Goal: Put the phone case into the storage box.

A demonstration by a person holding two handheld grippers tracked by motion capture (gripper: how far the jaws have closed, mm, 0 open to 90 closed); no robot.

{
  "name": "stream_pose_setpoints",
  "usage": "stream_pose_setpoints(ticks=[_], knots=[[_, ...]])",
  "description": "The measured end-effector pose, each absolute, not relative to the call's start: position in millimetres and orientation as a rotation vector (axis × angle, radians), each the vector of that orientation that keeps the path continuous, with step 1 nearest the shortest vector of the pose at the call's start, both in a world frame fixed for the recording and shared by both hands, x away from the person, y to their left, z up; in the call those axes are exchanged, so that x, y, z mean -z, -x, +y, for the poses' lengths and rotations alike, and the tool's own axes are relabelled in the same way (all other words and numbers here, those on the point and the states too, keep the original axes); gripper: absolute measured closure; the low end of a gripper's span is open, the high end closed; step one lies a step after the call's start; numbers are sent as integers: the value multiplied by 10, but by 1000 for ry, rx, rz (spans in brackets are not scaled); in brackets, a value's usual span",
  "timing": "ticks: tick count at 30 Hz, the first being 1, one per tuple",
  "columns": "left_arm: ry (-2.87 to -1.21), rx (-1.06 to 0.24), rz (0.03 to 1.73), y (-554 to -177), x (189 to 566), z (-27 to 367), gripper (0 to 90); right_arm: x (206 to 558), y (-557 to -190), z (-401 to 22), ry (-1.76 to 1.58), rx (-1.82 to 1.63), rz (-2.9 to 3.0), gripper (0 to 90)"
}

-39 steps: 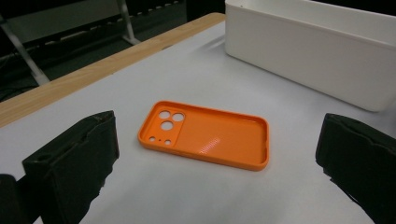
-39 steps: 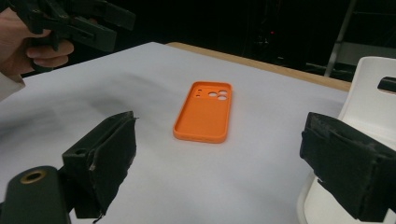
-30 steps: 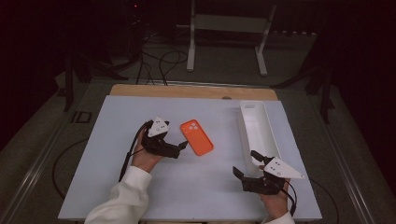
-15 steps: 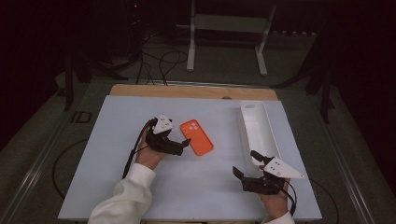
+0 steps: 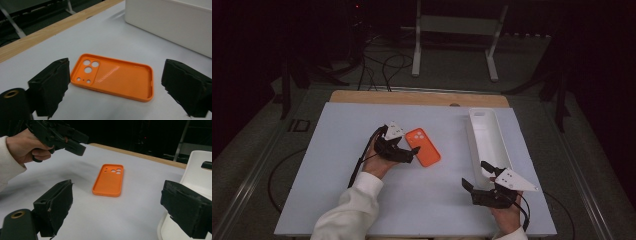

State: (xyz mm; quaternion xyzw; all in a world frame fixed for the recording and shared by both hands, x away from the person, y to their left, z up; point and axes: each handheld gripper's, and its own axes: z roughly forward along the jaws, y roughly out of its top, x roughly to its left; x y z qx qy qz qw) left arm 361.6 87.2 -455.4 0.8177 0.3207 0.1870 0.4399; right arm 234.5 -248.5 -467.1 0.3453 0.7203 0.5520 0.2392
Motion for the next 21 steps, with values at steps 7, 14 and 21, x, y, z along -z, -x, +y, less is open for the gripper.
stream_pose_setpoints(ticks=[7, 14, 21], knots=[[-2051, -463, 809, -3655, 4583, 830, 197, 4668, -2341, -2484, -948, -1512, 1971, 106], [-2060, -432, 812, -3701, 4610, 778, 383, 4668, -2341, -2484, -948, -1511, 1971, 106], [-2066, -384, 795, -3726, 4639, 746, 618, 4661, -2338, -2498, -945, -1510, 1965, 106]])
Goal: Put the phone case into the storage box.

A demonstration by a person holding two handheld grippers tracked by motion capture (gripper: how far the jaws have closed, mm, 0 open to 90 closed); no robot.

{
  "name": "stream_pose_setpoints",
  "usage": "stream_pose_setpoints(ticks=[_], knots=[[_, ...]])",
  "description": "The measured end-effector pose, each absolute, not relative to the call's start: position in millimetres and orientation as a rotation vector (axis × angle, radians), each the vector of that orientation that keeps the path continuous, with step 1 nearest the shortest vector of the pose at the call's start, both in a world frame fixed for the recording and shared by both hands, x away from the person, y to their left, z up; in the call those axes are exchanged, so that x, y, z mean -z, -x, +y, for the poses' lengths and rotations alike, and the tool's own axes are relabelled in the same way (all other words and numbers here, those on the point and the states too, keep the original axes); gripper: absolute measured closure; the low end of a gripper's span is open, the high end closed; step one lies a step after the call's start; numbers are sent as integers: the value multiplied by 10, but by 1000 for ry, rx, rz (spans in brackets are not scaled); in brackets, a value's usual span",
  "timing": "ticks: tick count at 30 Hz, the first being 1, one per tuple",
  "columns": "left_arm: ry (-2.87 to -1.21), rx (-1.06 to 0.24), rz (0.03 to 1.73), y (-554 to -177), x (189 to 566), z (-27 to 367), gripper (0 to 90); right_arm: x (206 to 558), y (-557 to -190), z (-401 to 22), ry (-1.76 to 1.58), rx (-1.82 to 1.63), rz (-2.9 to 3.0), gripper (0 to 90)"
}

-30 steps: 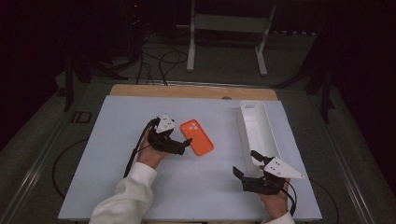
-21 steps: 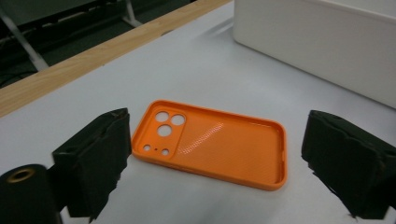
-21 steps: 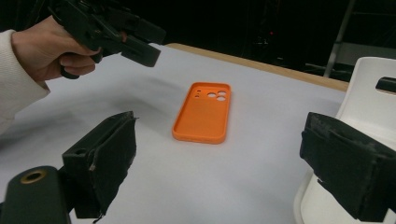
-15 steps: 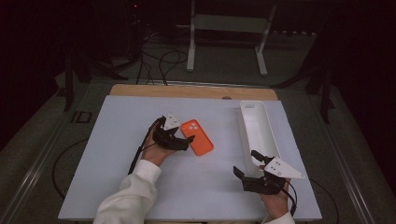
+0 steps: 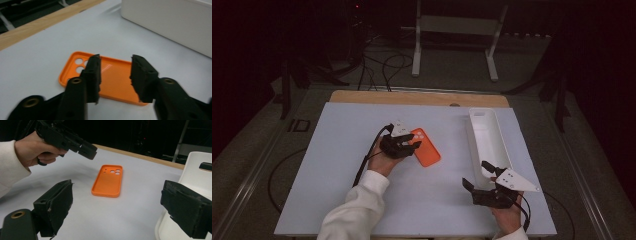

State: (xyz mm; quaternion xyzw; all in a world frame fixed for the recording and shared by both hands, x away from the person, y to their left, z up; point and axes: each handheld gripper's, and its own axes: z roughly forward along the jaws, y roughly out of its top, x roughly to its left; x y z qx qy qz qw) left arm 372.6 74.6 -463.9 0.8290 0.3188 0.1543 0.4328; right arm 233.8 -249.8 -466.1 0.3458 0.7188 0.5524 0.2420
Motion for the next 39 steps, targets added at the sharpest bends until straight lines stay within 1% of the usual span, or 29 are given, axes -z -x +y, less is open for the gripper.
stream_pose_setpoints(ticks=[3, 4, 5, 6, 8, 10, 11, 12, 22, 39], knots=[[-2078, -371, 789, -3731, 4656, 738, 688, 4660, -2339, -2501, -944, -1510, 1964, 106], [-2085, -362, 785, -3735, 4673, 727, 688, 4660, -2338, -2500, -945, -1510, 1964, 106], [-2096, -352, 782, -3739, 4688, 718, 726, 4659, -2337, -2498, -944, -1510, 1965, 106], [-2101, -341, 778, -3743, 4703, 710, 788, 4658, -2336, -2495, -941, -1510, 1963, 106], [-2112, -325, 779, -3751, 4732, 693, 801, 4658, -2336, -2494, -941, -1510, 1963, 106], [-2119, -310, 783, -3760, 4758, 680, 878, 4658, -2336, -2499, -944, -1511, 1965, 106], [-2121, -304, 784, -3765, 4771, 675, 878, 4658, -2336, -2499, -944, -1511, 1965, 106], [-2128, -291, 786, -3777, 4793, 669, 897, 4658, -2337, -2500, -942, -1510, 1964, 106], [-2163, -264, 810, -3804, 4929, 588, 900, 4657, -2337, -2500, -940, -1512, 1962, 106], [-2203, -213, 789, -3764, 5091, 417, 900, 4664, -2338, -2498, -944, -1509, 1968, 106]])
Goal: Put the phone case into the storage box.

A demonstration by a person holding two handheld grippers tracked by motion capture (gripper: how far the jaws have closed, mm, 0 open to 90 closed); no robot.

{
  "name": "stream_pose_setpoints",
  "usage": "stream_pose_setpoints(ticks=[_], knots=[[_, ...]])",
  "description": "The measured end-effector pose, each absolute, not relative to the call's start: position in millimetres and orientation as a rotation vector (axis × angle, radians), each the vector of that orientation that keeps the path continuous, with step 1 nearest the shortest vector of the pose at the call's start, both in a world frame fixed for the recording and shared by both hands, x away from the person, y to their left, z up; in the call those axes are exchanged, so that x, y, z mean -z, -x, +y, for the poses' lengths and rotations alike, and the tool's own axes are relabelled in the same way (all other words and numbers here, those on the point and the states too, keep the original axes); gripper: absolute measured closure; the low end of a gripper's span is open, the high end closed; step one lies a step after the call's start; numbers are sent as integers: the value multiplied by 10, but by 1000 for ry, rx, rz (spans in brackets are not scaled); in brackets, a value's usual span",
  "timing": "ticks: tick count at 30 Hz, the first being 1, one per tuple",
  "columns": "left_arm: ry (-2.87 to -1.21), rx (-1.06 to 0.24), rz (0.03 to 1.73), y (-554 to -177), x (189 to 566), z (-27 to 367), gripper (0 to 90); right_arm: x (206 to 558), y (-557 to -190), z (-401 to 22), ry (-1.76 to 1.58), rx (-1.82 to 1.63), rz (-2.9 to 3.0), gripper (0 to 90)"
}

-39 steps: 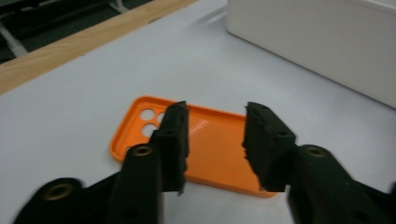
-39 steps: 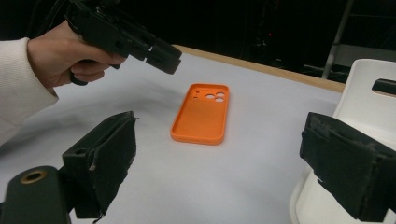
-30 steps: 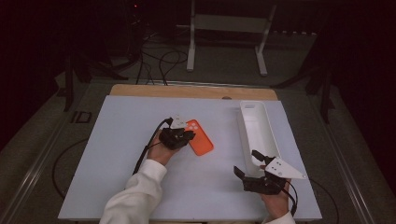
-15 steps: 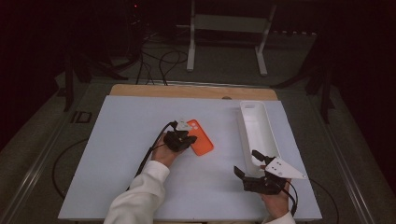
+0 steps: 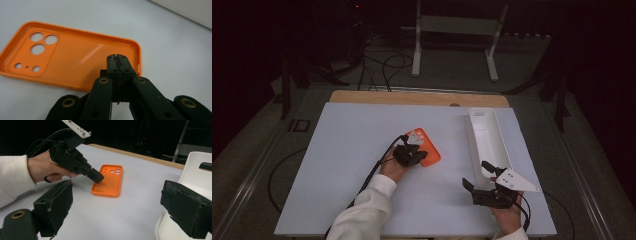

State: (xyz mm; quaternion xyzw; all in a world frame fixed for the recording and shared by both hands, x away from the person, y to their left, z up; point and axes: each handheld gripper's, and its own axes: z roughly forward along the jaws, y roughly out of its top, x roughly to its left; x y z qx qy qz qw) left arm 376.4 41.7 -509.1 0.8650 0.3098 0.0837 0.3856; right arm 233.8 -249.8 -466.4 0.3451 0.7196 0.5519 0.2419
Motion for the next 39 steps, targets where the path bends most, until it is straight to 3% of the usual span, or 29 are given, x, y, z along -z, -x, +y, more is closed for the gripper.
stream_pose_setpoints(ticks=[27, 39], knots=[[-2294, -207, 779, -3694, 5162, 357, 900, 4660, -2332, -2501, -945, -1507, 1962, 106], [-2319, -219, 804, -3677, 5134, 525, 900, 4657, -2327, -2513, -952, -1505, 1960, 106]])
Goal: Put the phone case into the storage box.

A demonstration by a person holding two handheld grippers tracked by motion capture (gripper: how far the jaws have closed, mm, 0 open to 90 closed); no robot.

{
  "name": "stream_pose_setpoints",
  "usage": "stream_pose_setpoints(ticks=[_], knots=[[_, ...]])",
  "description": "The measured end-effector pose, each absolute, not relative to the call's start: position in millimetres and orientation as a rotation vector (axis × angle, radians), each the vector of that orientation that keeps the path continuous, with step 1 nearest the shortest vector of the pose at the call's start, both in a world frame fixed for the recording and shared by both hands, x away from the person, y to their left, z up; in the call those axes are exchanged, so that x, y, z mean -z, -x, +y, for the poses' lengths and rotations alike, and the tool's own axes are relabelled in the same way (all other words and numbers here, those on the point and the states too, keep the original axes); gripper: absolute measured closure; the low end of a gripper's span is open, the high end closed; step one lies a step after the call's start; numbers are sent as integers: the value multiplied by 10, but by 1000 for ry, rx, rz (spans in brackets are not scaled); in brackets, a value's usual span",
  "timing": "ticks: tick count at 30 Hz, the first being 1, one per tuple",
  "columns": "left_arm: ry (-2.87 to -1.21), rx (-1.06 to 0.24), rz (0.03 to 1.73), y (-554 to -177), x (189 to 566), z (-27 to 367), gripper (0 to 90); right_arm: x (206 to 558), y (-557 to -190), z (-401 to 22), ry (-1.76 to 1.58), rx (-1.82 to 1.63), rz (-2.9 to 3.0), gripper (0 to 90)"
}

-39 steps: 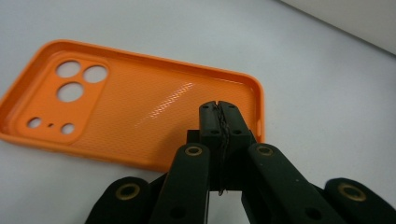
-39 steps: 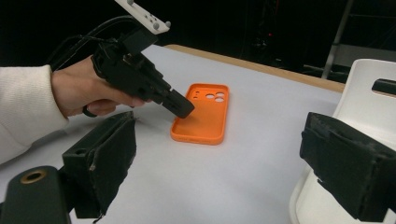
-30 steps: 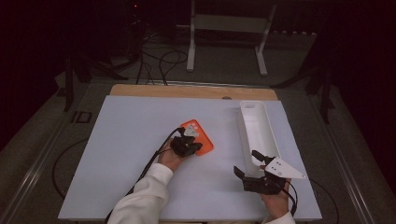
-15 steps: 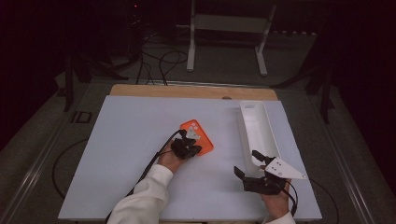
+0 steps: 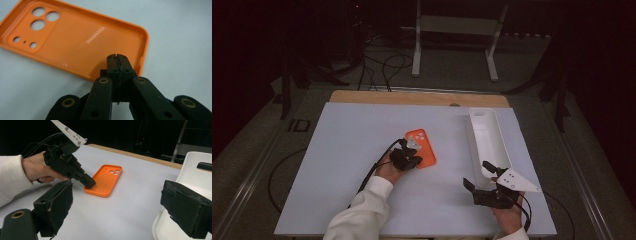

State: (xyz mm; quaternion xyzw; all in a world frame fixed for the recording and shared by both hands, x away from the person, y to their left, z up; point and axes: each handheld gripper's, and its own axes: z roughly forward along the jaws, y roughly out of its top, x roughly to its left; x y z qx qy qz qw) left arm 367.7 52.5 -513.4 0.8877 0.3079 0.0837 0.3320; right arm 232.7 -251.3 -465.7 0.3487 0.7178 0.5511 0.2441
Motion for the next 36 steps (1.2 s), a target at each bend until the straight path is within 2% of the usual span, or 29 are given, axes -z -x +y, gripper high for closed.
stream_pose_setpoints(ticks=[21, 36], knots=[[-2351, -302, 889, -3677, 5099, 900, 900, 4664, -2330, -2508, -954, -1498, 1964, 107], [-2306, -381, 1029, -3805, 5107, 1080, 900, 4667, -2334, -2511, -954, -1499, 1964, 107]])
